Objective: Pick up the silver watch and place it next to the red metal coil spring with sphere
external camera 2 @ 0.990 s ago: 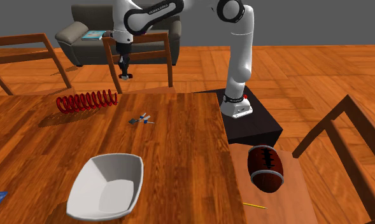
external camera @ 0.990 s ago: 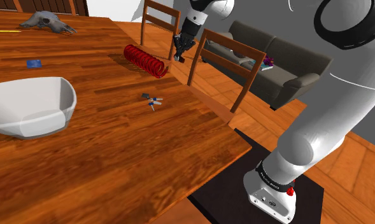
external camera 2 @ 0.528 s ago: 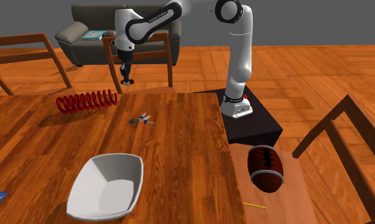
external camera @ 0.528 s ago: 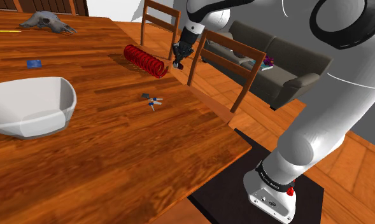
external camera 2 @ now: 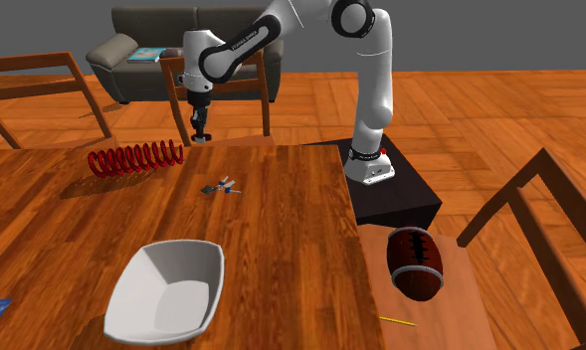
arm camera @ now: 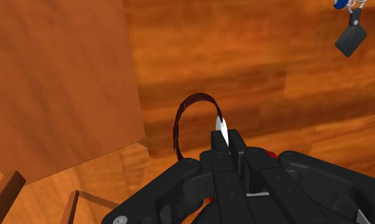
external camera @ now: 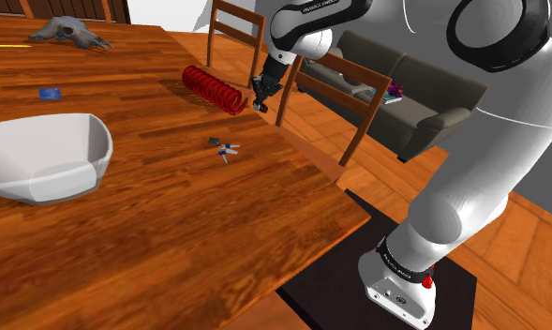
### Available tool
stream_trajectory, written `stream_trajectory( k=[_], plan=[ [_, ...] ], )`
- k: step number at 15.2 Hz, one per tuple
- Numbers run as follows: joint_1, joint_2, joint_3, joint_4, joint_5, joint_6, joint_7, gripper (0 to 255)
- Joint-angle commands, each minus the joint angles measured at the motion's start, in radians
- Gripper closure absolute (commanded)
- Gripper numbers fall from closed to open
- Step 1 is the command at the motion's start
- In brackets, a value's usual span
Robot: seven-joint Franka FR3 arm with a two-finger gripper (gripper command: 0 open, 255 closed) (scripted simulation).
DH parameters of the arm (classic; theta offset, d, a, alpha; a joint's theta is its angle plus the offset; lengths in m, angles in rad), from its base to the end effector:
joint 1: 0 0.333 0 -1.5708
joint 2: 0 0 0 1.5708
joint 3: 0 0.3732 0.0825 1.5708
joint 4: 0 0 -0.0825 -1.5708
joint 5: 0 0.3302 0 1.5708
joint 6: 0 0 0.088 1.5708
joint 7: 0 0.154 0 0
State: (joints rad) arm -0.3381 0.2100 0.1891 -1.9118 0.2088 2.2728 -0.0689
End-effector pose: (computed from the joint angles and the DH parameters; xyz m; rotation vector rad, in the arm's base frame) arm 0.5878 -0.0823 0.4429 -2.9240 0.3084 -0.2569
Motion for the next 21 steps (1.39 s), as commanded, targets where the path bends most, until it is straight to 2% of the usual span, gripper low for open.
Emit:
stream_trajectory(
  k=[1,8,16,17,21],
  plan=[
    [0.000,0.008,0.000,-0.017,0.002,0.024,-0.005,255],
    [0.002,0.051,0.002,-0.054,0.007,0.103,-0.020,255],
    [0.002,0.051,0.002,-0.054,0.007,0.103,-0.020,255],
    [0.002,0.051,0.002,-0.054,0.007,0.103,-0.020,0],
    [0.002,0.051,0.002,-0.054,0.007,0.103,-0.020,0]
  ],
)
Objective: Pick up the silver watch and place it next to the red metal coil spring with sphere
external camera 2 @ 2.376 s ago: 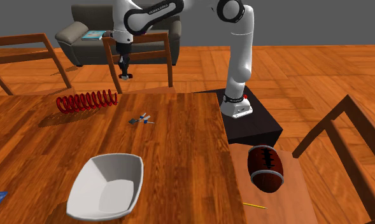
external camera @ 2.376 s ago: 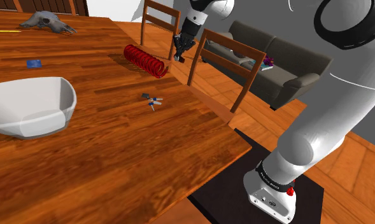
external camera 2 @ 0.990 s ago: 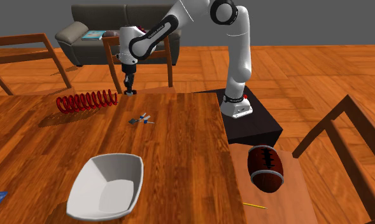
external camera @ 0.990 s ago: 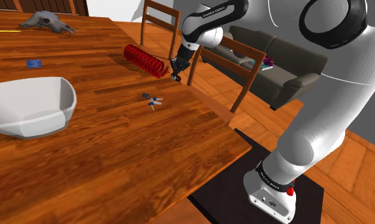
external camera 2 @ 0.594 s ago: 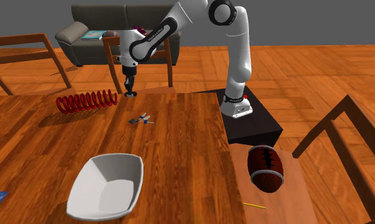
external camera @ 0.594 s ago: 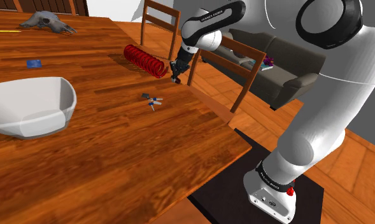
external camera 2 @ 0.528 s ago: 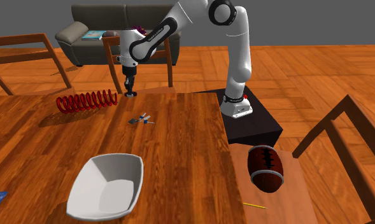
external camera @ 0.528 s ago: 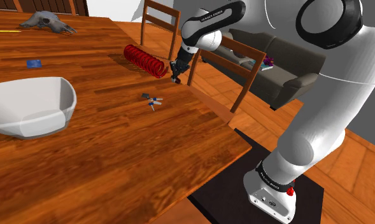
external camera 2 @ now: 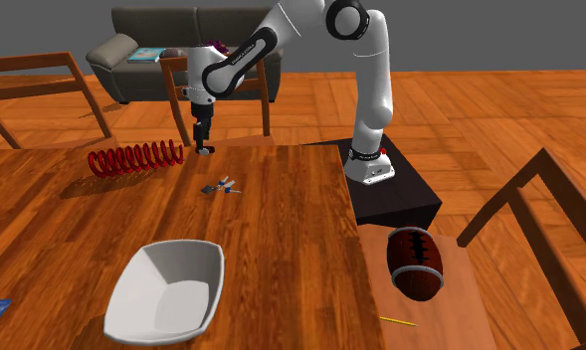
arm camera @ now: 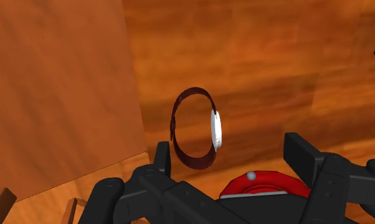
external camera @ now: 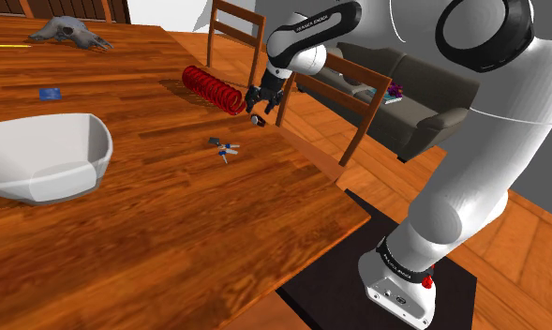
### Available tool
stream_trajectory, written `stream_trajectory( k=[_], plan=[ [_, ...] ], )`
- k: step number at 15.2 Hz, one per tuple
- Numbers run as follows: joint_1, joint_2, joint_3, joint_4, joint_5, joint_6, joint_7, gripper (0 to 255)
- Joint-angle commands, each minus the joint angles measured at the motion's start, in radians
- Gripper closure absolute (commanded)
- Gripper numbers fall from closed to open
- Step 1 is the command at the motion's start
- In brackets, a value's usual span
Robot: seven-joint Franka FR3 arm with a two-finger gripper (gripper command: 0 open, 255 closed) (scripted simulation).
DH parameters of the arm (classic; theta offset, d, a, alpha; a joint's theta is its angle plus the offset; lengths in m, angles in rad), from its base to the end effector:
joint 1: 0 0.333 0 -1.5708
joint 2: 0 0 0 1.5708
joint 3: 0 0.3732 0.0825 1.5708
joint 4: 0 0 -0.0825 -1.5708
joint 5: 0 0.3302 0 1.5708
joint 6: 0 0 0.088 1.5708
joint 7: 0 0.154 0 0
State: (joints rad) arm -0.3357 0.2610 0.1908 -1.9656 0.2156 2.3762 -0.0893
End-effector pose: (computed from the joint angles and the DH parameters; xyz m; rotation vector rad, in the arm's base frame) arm 0.5924 -0.0843 0.4010 -2.9242 0.3085 -0.2573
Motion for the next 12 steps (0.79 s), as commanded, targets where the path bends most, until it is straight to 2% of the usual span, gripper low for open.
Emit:
stream_trajectory(
  k=[1,5,12],
  plan=[
    [0.000,0.000,0.000,0.000,0.000,0.000,0.000,0],
    [-0.017,-0.080,-0.006,0.022,0.004,-0.105,-0.003,0],
    [-0.017,-0.080,-0.006,0.022,0.004,-0.105,-0.003,0]
  ],
)
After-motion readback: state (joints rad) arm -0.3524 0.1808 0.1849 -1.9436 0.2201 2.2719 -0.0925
